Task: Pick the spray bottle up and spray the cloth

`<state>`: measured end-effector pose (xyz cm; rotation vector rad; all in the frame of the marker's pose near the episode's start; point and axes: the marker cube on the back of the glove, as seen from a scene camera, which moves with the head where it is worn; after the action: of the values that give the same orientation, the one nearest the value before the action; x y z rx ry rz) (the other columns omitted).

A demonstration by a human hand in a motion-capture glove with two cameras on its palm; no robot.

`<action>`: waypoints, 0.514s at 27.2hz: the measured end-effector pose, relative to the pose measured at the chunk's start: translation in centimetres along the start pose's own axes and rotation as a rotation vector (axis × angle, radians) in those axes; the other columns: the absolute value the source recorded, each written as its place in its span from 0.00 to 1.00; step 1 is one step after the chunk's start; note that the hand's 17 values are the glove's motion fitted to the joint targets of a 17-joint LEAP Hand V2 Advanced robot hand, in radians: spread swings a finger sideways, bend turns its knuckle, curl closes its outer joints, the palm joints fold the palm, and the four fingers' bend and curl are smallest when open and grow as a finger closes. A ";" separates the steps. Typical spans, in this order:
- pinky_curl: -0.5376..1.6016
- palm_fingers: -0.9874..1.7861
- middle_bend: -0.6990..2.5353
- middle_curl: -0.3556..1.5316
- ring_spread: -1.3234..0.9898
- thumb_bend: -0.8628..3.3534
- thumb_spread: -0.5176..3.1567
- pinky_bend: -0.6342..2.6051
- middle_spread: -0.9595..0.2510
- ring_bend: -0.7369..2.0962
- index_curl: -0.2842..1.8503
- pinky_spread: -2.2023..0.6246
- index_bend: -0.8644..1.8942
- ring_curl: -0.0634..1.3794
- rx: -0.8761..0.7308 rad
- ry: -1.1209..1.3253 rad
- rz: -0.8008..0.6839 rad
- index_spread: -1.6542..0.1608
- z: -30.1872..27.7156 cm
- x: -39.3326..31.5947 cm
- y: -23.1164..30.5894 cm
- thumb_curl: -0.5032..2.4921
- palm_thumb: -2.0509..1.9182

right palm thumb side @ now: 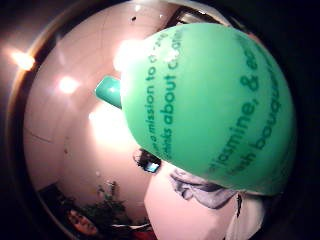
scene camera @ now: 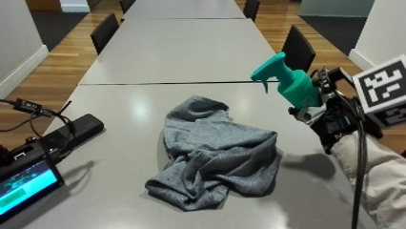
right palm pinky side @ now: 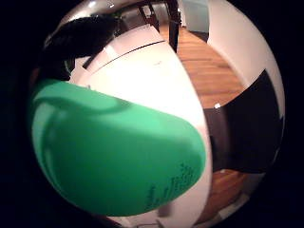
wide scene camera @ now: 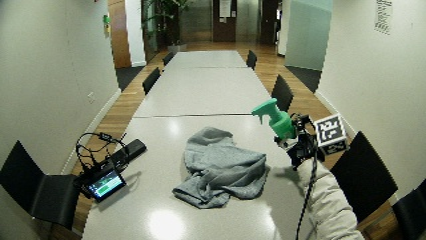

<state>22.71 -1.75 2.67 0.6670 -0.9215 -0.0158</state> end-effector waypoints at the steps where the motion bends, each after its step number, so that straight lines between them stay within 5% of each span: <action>1: 0.42 0.69 0.35 0.40 0.51 0.25 0.27 0.32 0.71 0.44 0.28 0.74 0.38 0.30 -0.010 0.078 -0.039 0.75 -0.5 -1.0 -0.5 0.33 0.80; 9: 0.42 0.70 0.34 0.41 0.51 0.23 0.24 0.30 0.70 0.42 0.30 0.73 0.37 0.31 -0.151 0.749 -0.250 0.75 0.0 -9.4 -3.3 0.34 0.81; 14: 0.43 0.71 0.33 0.41 0.50 0.22 0.23 0.30 0.70 0.41 0.30 0.73 0.37 0.32 -0.155 0.871 -0.252 0.76 0.4 -9.7 -3.8 0.35 0.81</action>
<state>17.43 -2.15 -6.30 0.5598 0.0046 -0.0178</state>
